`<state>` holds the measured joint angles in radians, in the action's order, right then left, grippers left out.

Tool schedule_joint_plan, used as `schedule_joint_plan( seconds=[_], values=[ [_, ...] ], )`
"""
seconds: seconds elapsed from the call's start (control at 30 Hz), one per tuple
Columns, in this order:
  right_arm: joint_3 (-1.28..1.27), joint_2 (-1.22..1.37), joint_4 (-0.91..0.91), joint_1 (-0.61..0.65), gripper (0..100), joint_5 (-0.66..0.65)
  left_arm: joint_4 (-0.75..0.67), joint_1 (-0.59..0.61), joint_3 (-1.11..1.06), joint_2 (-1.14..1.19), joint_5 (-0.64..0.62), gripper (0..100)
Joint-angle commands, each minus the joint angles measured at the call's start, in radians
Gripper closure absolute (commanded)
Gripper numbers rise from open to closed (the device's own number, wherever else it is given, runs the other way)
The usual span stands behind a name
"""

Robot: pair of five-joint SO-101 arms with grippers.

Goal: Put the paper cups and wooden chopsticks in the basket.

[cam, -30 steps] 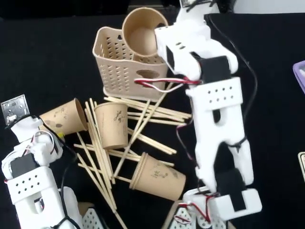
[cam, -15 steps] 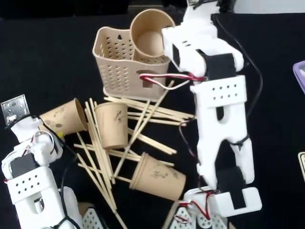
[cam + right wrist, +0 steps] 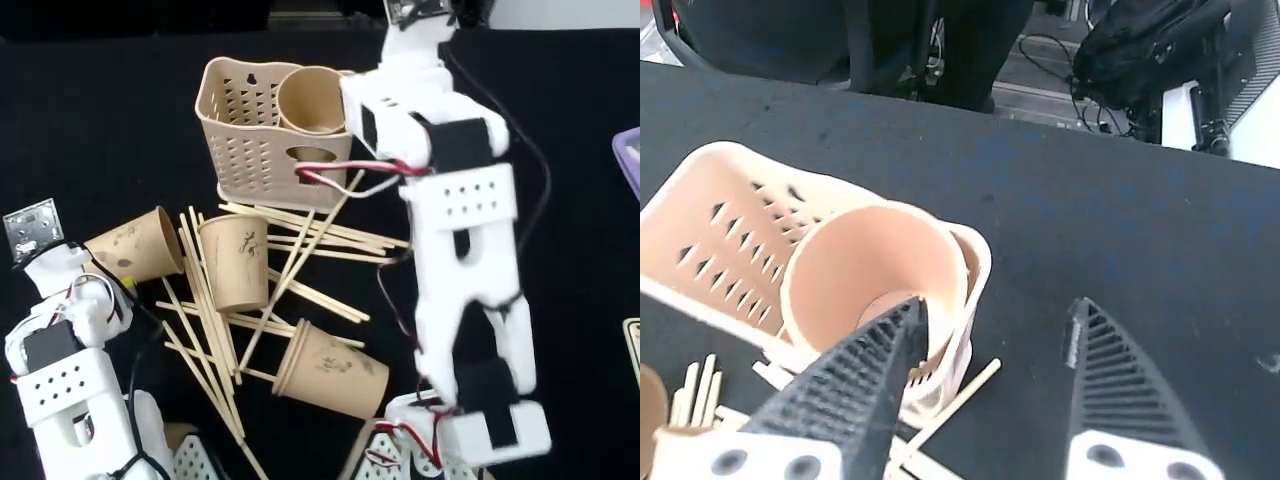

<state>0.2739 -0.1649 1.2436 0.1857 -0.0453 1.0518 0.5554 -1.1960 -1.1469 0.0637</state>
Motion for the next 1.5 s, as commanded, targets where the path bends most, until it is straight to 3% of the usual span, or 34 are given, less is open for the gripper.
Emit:
schedule_joint_plan(
  seconds=[0.0, 0.3, 0.43, 0.77, 1.03, 1.27, 1.47],
  values=[
    [0.044, -0.131, 0.089, 0.028, 76.6, -0.002, -0.011, 0.007, 0.013, -0.017, 0.0, 76],
    [0.042, -0.213, 0.334, 0.189, 76.6, -0.064, -0.011, 0.005, 0.012, -0.017, 0.0, 76],
    [-0.077, -0.209, 0.434, 0.25, 76.6, -0.097, -0.011, 0.005, 0.012, -0.017, 0.0, 76],
    [-0.639, -0.208, 0.284, 0.436, 76.2, -0.14, -0.012, 0.007, 0.012, -0.017, -0.002, 76],
    [-0.682, -0.205, 0.229, 0.463, 76.1, 0.143, -0.012, 0.007, 0.013, -0.017, -0.002, 76],
    [-0.697, -0.153, 0.299, 0.572, 76.1, 0.147, -0.012, 0.007, 0.018, -0.017, -0.002, 76],
    [-0.693, -0.001, 0.353, 0.592, 76.2, 0.114, -0.012, 0.007, 0.016, -0.017, -0.002, 76]
  ],
)
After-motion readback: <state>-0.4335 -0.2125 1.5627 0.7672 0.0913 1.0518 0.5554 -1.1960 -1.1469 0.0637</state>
